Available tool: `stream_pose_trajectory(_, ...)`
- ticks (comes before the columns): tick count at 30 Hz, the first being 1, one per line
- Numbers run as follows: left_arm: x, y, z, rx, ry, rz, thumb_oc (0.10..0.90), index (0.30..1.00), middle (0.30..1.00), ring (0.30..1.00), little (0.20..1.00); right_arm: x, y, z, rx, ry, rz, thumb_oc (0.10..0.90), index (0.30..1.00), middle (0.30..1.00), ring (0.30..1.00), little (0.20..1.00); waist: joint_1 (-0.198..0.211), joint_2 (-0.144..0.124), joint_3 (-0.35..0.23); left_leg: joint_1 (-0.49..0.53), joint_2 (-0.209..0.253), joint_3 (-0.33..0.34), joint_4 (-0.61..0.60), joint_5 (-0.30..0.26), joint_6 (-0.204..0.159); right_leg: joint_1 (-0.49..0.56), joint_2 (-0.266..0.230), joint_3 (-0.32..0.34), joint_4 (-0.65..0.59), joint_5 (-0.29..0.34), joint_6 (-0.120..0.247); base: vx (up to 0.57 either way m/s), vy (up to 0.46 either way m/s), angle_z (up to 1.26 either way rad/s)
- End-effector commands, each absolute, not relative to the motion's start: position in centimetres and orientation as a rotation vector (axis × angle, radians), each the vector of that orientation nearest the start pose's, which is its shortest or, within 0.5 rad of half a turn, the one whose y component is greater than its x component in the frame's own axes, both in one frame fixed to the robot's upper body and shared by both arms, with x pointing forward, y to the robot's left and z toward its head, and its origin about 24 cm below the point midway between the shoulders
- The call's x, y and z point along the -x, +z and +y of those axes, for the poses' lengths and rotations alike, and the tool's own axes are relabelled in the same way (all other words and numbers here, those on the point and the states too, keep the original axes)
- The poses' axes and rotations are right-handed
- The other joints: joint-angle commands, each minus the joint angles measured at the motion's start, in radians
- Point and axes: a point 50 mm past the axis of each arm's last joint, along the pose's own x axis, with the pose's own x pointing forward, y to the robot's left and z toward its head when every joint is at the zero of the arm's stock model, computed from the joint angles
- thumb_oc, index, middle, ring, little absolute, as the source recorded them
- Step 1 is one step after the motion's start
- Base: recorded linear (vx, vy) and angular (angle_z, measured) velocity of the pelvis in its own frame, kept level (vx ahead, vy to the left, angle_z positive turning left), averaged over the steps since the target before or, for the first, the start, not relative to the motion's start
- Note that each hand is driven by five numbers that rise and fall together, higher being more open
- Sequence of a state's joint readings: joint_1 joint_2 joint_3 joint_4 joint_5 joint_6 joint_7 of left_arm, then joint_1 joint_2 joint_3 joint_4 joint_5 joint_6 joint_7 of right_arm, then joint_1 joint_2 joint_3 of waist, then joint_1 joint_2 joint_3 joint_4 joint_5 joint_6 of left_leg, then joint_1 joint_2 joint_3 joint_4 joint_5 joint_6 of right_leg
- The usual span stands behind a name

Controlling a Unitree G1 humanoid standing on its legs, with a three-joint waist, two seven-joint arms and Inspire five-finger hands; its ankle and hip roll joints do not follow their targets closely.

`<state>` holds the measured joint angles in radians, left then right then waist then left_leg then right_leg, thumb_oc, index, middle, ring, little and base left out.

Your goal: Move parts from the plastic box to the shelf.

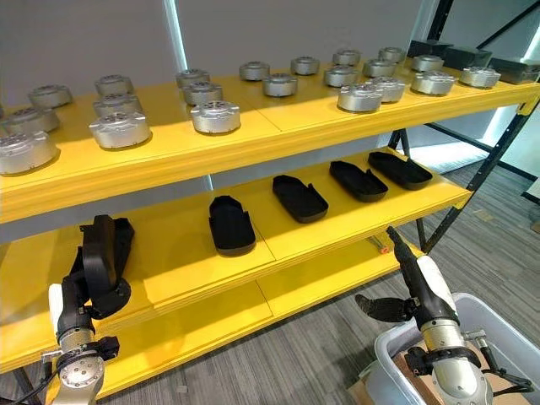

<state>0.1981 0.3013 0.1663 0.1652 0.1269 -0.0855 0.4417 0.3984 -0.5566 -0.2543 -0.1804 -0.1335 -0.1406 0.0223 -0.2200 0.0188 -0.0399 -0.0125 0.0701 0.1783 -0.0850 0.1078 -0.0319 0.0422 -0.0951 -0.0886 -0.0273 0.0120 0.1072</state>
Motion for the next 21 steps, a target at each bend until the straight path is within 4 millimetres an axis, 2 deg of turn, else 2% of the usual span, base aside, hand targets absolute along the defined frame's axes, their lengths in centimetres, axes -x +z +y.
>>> stream_pose_trajectory(1, -22.9, 8.1, 31.7, -0.604, 0.75, -0.183, 0.4, 0.3, 0.3, 0.3, 0.3, -18.3, 11.3, -30.8, 0.738, -0.225, -0.159, 0.9, 1.0, 1.0, 1.0, 1.0, 0.017, -0.027, -0.033, 0.107, -0.032, 0.051, -0.002, -0.134, -0.004, -0.079, 0.045, 0.014, 0.014, 0.04, 0.01, 0.0, 0.0, 0.0)
stream_pose_trajectory(7, -23.5, 8.1, 32.7, -0.707, 0.735, -0.146, 0.4, 0.3, 0.3, 0.3, 0.3, -18.4, 11.4, -30.9, 0.738, -0.227, -0.166, 0.9, 1.0, 1.0, 1.0, 1.0, 0.009, -0.027, -0.024, 0.105, -0.032, 0.055, -0.002, -0.134, -0.005, -0.083, 0.045, 0.024, 0.01, 0.045, 0.012, 0.0, 0.001, -0.01)
stream_pose_trajectory(21, -23.5, 8.3, 34.4, -0.735, 0.781, -0.103, 0.4, 0.3, 0.3, 0.3, 0.3, -17.6, 11.2, -31.0, 0.753, -0.204, -0.134, 0.9, 1.0, 1.0, 1.0, 1.0, 0.001, -0.026, -0.004, 0.104, -0.031, 0.069, -0.002, -0.135, -0.006, -0.093, 0.05, 0.043, 0.002, 0.055, 0.013, 0.01, 0.005, -0.05)
